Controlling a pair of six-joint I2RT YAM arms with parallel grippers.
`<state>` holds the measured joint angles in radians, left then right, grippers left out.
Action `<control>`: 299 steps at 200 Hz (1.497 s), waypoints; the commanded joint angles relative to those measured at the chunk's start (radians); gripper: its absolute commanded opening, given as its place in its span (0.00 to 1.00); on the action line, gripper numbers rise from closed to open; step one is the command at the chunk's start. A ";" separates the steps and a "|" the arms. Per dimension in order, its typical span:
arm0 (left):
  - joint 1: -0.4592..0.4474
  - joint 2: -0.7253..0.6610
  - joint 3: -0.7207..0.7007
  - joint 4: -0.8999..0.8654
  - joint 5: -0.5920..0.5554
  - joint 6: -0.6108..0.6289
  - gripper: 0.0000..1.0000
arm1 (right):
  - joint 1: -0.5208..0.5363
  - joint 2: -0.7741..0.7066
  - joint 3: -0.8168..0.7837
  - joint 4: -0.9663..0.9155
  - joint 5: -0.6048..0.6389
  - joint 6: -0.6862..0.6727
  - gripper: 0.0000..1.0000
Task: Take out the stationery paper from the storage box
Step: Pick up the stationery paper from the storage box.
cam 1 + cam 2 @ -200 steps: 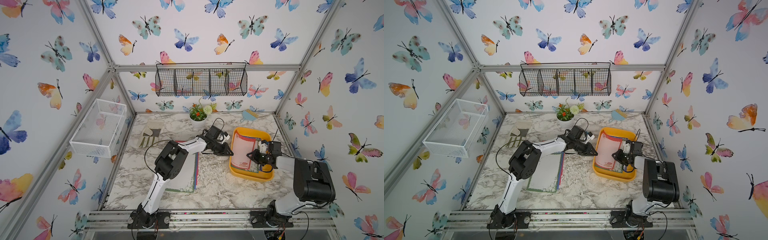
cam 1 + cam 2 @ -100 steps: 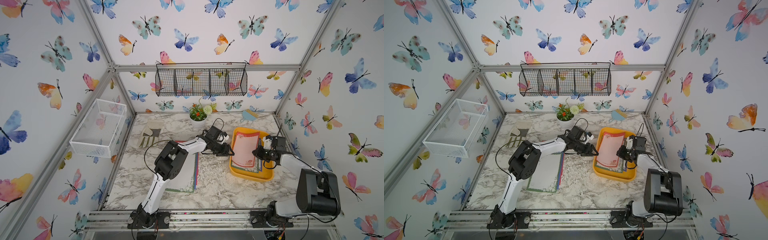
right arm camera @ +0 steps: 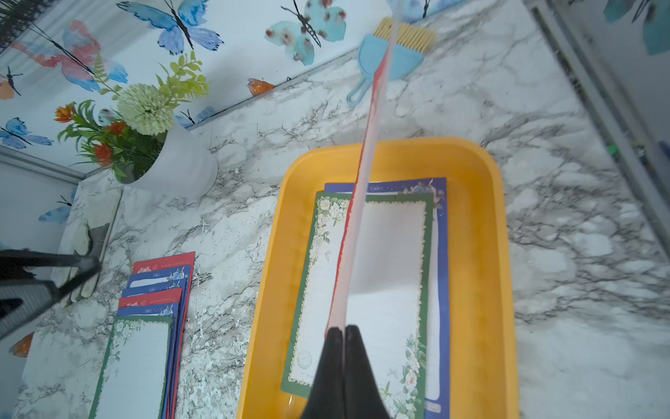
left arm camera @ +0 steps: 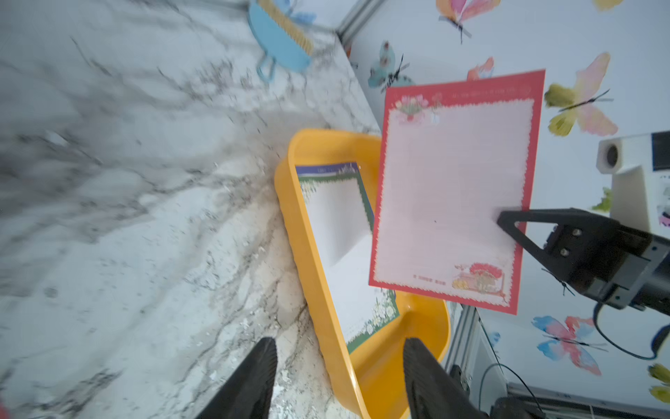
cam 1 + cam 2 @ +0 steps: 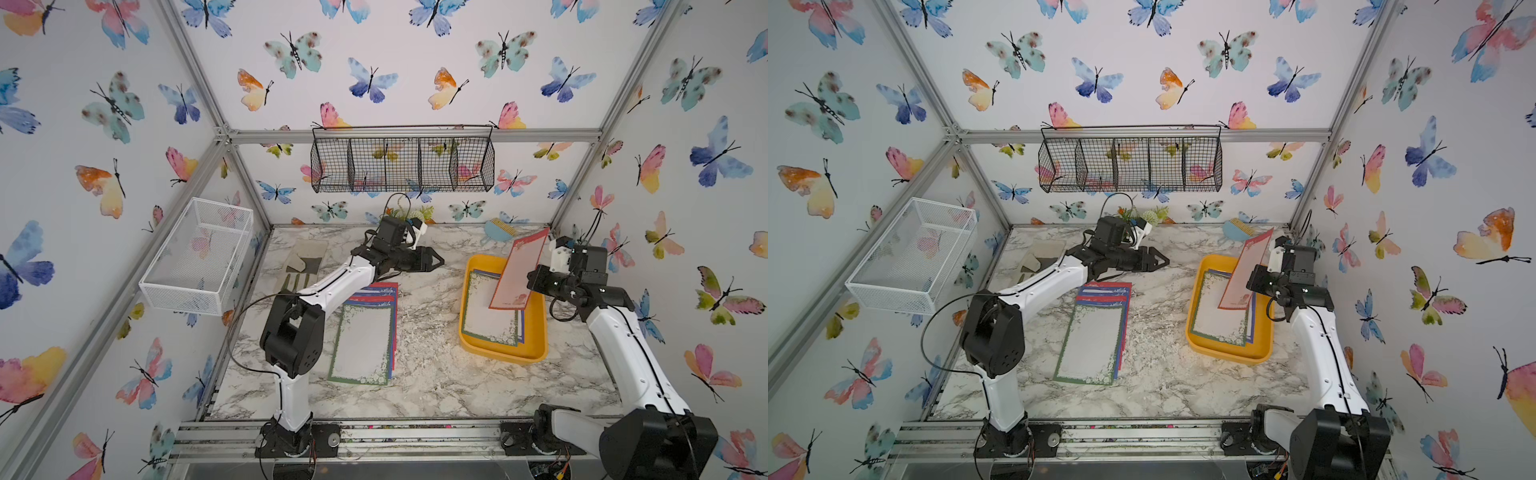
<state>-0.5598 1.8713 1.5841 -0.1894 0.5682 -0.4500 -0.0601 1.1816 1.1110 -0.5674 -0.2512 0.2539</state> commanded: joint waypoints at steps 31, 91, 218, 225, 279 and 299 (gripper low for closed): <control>0.114 -0.207 -0.092 0.105 -0.043 0.131 0.60 | 0.155 0.056 0.303 -0.194 0.166 -0.125 0.02; 0.200 -0.386 -0.229 0.297 0.018 0.192 0.75 | 0.516 0.272 0.616 -0.187 0.290 -0.189 0.02; 0.371 -0.357 -0.397 0.928 0.392 -0.278 0.78 | 0.583 0.230 0.427 0.419 -0.328 -0.072 0.02; 0.371 -0.349 -0.395 0.952 0.409 -0.300 0.78 | 0.583 0.227 0.418 0.434 -0.350 -0.066 0.02; 0.367 -0.310 -0.385 0.993 0.468 -0.341 0.75 | 0.584 0.214 0.378 0.480 -0.392 -0.053 0.02; 0.361 -0.304 -0.381 1.003 0.482 -0.346 0.66 | 0.583 0.219 0.374 0.475 -0.395 -0.048 0.02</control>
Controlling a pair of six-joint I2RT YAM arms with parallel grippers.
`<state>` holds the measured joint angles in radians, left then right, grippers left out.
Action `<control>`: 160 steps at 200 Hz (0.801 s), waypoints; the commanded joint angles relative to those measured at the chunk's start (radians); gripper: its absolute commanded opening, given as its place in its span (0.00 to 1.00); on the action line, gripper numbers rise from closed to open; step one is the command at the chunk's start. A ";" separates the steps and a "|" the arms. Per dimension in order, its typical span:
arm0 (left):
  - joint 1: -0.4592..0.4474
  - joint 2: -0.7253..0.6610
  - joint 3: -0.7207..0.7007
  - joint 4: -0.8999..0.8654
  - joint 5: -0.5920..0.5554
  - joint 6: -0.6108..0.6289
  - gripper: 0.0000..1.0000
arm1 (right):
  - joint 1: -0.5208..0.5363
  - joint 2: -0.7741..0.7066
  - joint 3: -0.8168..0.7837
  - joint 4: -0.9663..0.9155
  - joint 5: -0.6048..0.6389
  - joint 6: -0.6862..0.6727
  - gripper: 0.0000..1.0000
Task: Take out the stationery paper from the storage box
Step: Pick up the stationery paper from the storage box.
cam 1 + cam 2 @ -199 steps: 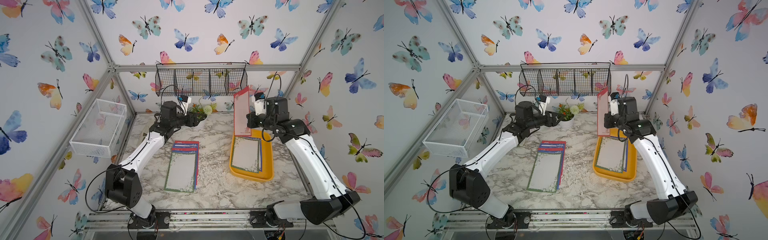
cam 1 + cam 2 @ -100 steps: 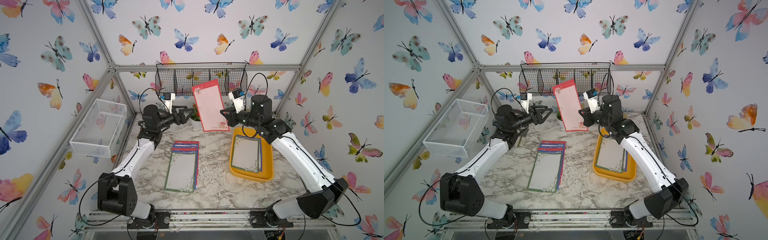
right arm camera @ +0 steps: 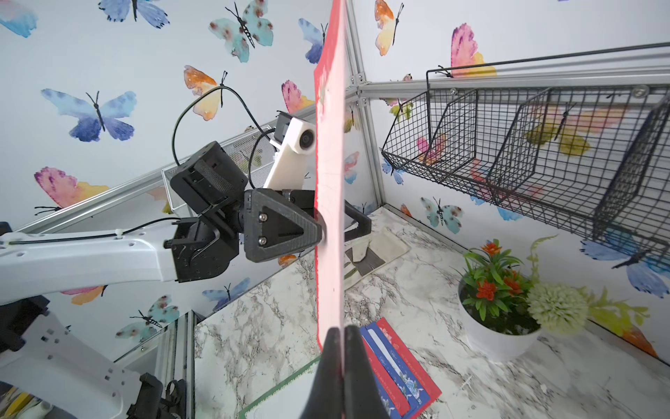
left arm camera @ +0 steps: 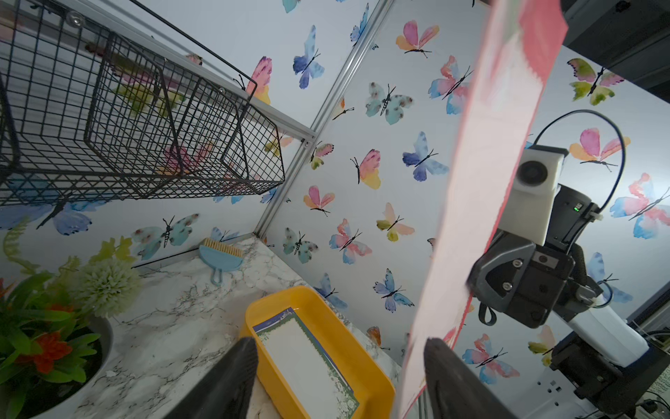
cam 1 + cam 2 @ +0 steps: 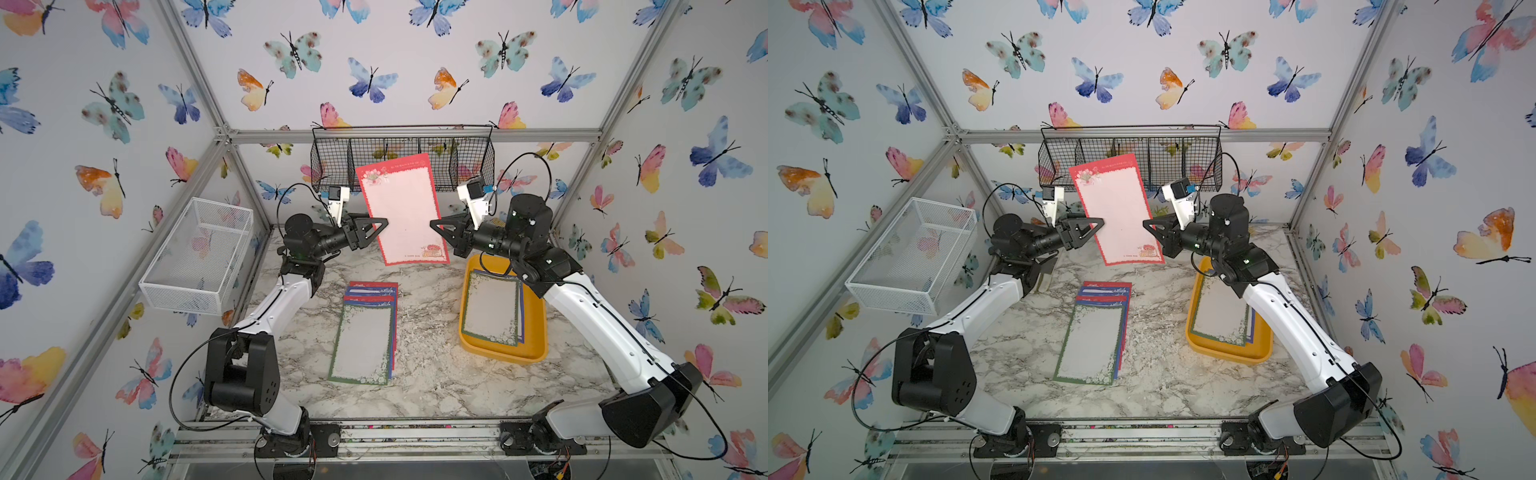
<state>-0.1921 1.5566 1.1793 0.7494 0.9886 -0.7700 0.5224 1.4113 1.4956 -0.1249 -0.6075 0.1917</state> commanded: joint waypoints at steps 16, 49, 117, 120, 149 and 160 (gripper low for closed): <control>-0.007 0.014 0.021 0.085 0.064 -0.050 0.53 | 0.002 -0.009 -0.018 0.033 -0.033 0.014 0.02; -0.007 0.031 0.001 0.249 0.086 -0.167 0.33 | 0.000 -0.012 -0.041 0.046 -0.013 0.024 0.02; -0.008 0.036 -0.006 0.335 0.112 -0.217 0.21 | -0.001 -0.012 -0.055 0.074 -0.029 0.043 0.02; -0.007 0.036 -0.006 0.335 0.115 -0.216 0.20 | 0.001 -0.012 -0.056 0.074 -0.030 0.044 0.02; -0.007 0.036 -0.003 0.335 0.123 -0.215 0.08 | 0.000 -0.015 -0.057 0.070 -0.028 0.046 0.02; -0.007 0.033 -0.003 0.335 0.122 -0.214 0.06 | -0.001 -0.017 -0.060 0.071 -0.025 0.046 0.02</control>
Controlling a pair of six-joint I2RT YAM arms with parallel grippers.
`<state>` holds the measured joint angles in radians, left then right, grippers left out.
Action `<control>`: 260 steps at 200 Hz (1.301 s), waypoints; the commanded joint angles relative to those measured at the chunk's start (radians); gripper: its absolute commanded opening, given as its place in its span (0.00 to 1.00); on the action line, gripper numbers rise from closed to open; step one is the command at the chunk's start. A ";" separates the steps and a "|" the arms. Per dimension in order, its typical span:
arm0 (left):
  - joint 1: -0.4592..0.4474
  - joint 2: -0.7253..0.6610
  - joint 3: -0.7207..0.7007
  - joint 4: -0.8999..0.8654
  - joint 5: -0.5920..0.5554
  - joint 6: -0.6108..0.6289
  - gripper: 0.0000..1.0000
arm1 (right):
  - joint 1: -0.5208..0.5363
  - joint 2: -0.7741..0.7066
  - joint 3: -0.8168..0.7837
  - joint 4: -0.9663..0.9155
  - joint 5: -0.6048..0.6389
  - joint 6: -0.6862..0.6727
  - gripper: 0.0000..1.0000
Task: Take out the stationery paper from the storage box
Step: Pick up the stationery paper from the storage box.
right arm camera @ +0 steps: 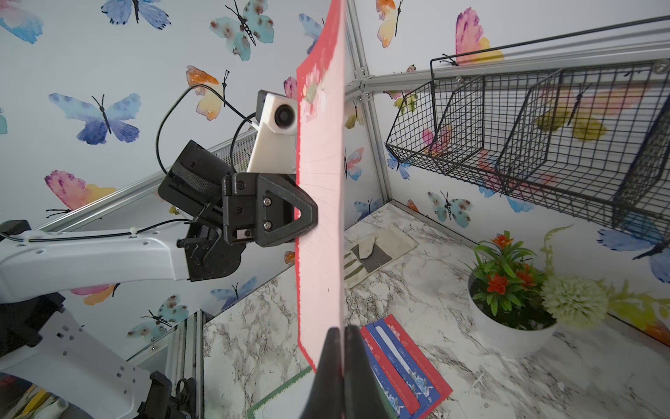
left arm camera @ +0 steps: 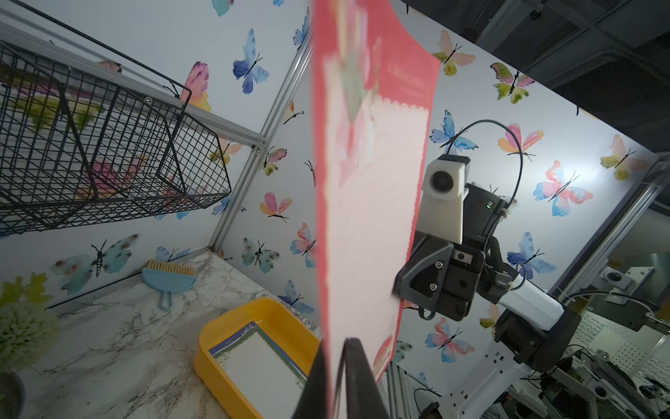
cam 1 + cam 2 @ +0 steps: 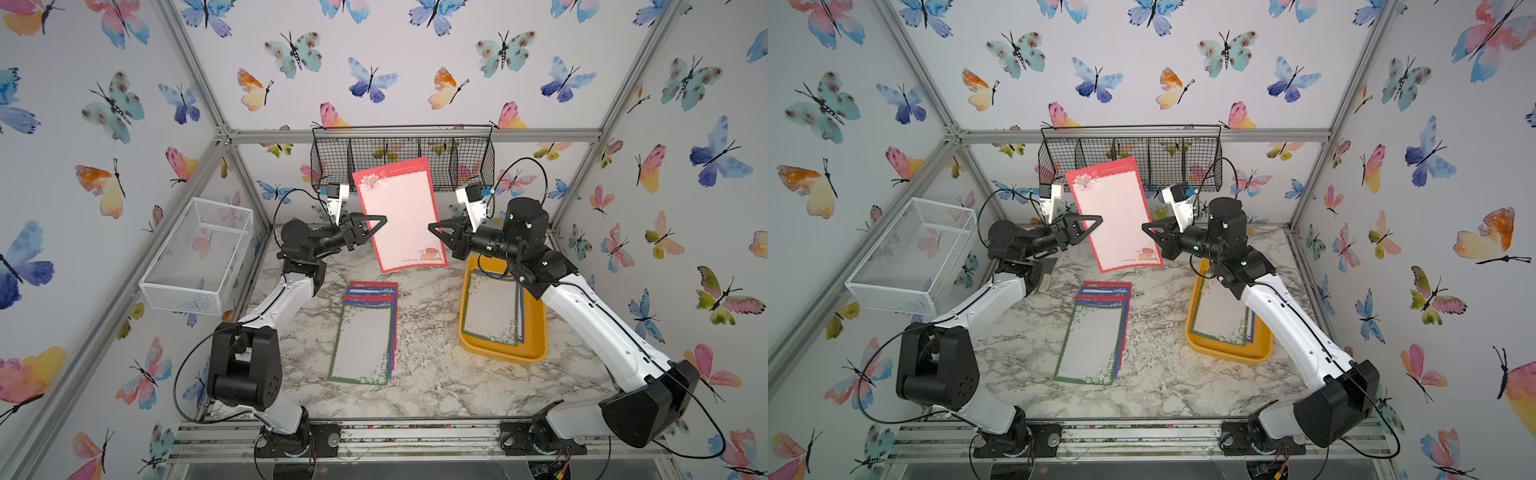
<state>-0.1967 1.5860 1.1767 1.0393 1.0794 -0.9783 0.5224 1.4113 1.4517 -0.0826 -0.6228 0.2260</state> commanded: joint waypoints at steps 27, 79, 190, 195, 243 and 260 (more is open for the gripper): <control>-0.003 -0.001 -0.002 0.045 0.034 -0.002 0.00 | -0.001 -0.027 -0.029 0.027 0.012 0.021 0.06; -0.002 -0.004 0.009 0.018 0.049 -0.006 0.00 | -0.001 -0.070 -0.037 -0.006 0.099 0.039 0.42; 0.014 -0.185 0.149 -1.459 -0.054 0.767 0.00 | -0.001 -0.159 -0.061 -0.238 0.219 -0.046 0.57; 0.014 -0.185 0.135 -1.487 -0.052 0.770 0.00 | -0.001 -0.162 -0.067 -0.237 0.214 -0.047 0.57; 0.030 -0.190 0.016 -1.651 -0.155 0.817 0.00 | -0.001 -0.184 -0.129 -0.197 0.163 -0.041 0.56; 0.043 -0.167 -0.014 -1.708 -0.174 0.833 0.00 | -0.001 -0.187 -0.137 -0.197 0.148 -0.041 0.56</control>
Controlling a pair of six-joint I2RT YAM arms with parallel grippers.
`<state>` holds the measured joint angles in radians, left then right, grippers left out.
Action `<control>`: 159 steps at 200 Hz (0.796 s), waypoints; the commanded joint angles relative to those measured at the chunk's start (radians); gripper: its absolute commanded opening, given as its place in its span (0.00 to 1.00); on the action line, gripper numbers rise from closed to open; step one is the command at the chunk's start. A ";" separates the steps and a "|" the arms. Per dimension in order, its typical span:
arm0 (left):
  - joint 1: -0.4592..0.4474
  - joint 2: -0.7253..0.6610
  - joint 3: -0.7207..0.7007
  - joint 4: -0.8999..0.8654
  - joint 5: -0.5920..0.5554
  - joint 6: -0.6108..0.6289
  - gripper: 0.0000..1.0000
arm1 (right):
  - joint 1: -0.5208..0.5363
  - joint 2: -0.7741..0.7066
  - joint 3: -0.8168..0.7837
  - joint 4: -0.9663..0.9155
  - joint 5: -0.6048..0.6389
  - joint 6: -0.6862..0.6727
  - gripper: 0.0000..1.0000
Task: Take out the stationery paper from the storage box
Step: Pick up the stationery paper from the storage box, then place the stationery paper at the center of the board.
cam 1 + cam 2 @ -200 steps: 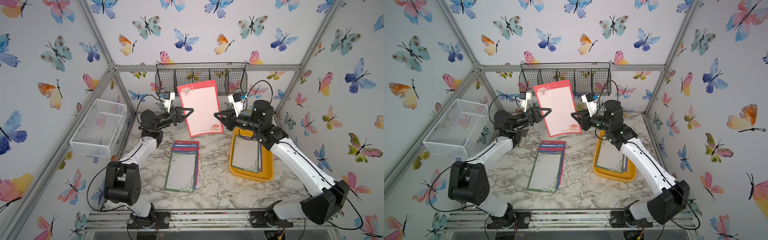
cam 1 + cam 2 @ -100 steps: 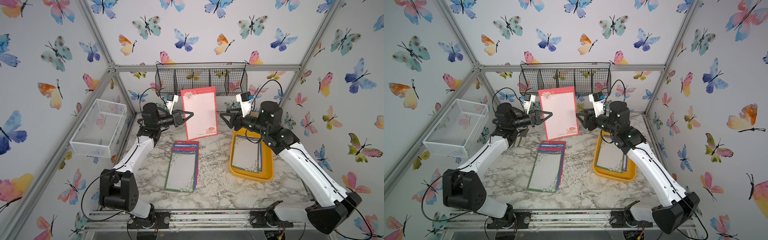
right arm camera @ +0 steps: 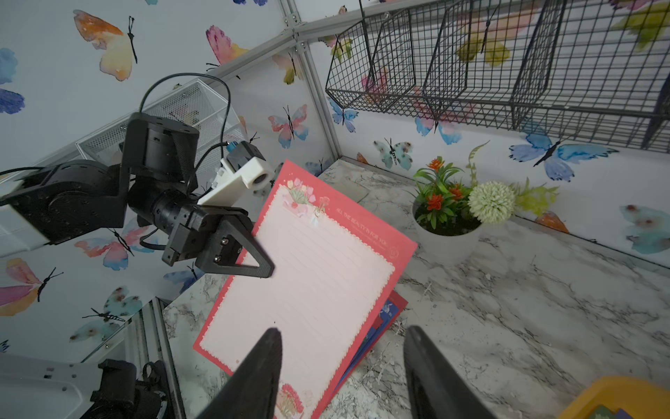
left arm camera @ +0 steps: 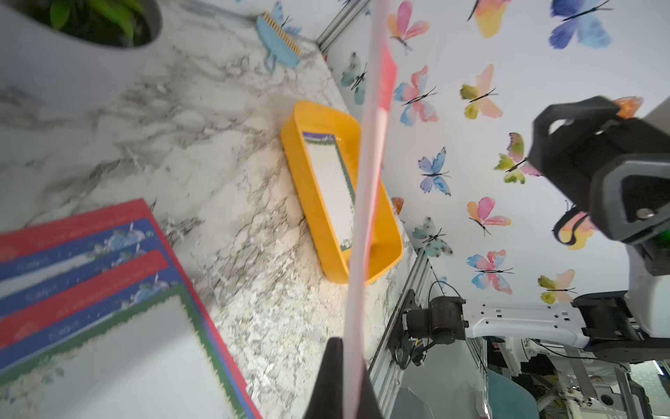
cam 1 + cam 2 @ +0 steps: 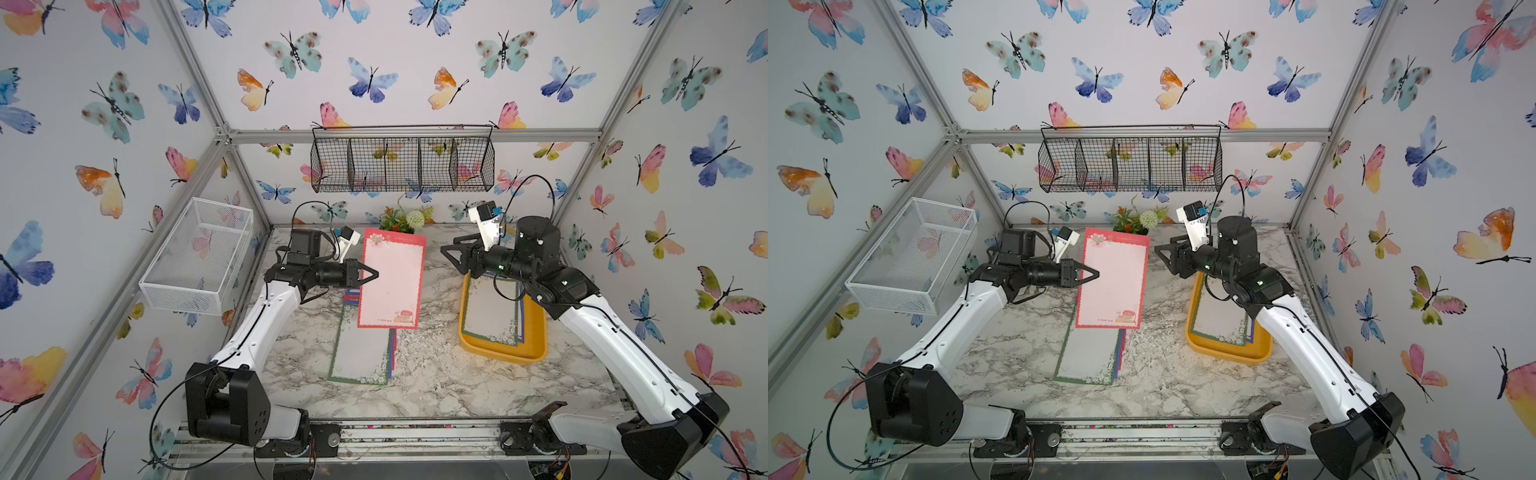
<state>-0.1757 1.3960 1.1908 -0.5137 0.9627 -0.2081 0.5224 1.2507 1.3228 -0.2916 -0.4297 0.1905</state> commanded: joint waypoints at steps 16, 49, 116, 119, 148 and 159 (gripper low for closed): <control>0.023 0.048 -0.049 -0.216 -0.088 0.081 0.01 | 0.000 -0.029 -0.011 0.010 -0.053 -0.010 0.56; 0.025 0.042 -0.126 -0.246 -0.148 0.087 0.01 | 0.000 -0.042 -0.021 0.004 -0.057 -0.009 0.56; 0.047 0.065 -0.207 -0.252 -0.225 0.094 0.00 | -0.001 -0.060 -0.079 -0.003 -0.055 -0.002 0.46; 0.048 0.066 -0.210 -0.252 -0.228 0.094 0.00 | 0.000 -0.060 -0.081 -0.003 -0.055 -0.001 0.46; 0.065 0.076 -0.233 -0.251 -0.256 0.092 0.00 | -0.001 -0.058 -0.085 -0.013 -0.054 -0.003 0.46; 0.068 0.077 -0.241 -0.249 -0.275 0.089 0.01 | -0.001 -0.057 -0.085 -0.018 -0.051 -0.002 0.46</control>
<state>-0.1226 1.4601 0.9657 -0.7456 0.7403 -0.1341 0.5224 1.2003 1.2404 -0.3019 -0.4717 0.1902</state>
